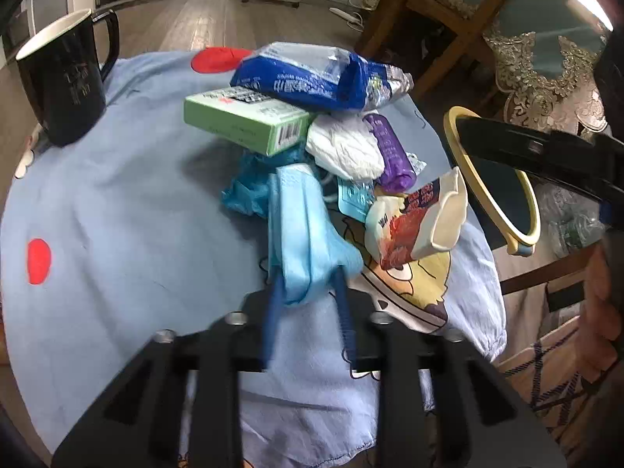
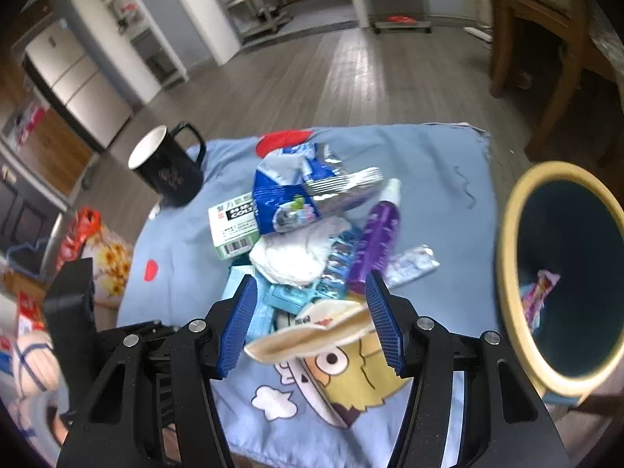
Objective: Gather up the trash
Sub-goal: 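Grasp a blue face mask with the left gripper while the right grasps white tissue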
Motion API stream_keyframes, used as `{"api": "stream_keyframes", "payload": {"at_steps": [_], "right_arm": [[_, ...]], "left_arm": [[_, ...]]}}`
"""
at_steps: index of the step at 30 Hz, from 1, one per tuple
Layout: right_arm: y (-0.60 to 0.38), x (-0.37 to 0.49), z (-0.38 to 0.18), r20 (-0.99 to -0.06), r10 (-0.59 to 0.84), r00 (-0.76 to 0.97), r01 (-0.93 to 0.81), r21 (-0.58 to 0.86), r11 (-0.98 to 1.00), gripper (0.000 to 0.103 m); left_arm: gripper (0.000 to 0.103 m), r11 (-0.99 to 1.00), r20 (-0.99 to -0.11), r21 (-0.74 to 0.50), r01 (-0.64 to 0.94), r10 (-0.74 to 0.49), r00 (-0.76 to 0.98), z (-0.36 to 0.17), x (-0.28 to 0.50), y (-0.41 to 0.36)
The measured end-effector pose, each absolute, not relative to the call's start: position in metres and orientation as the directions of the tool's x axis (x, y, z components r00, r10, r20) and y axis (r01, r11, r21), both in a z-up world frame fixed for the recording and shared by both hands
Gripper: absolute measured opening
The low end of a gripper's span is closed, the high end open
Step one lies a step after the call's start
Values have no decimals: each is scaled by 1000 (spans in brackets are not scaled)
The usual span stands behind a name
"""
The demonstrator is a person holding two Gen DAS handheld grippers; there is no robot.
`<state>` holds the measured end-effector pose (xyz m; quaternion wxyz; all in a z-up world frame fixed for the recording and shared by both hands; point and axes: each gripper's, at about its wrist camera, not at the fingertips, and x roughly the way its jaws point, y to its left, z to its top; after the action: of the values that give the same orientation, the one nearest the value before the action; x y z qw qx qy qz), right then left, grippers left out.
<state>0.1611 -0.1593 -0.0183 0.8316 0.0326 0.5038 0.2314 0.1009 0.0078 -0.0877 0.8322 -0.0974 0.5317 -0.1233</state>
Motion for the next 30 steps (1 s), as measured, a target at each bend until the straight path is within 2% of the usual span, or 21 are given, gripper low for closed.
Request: {"api": "stream_keyframes", "payload": {"at_steps": [1,4,13,14,16,18,21,30], "right_arm": [[-155,163,-20,-827,413,382,-360,278,890,59],[-144,170,-27,-837,410,363,-384,267,884,59],[-111,186,-53,-876,361,319,-433,204,878,59],[-109,187,-57,-882,349,316,-437,192,879,57],[-108,188,-62,-892,338,301,-440,185,879,39],[-110,187,-65,-894,344,288,-437,197,878,28],[-114,182,-62,-884,370,287,-447,218,867,21],[-121,147,-22,-834,459,307,-507,265,820,19]], "left_arm": [[11,947,-858,-302,105,-318,403,-88,100,9],[7,939,-850,-326,114,-343,400,-84,95,12],[6,929,-837,-355,102,-365,408,-65,73,30],[6,930,-836,-354,99,-362,413,-63,71,32],[6,931,-831,-355,89,-358,426,-57,68,37],[6,932,-826,-356,76,-351,441,-52,65,41],[6,933,-822,-356,60,-343,455,-48,66,46],[6,932,-803,-360,41,-332,495,-33,59,52]]}}
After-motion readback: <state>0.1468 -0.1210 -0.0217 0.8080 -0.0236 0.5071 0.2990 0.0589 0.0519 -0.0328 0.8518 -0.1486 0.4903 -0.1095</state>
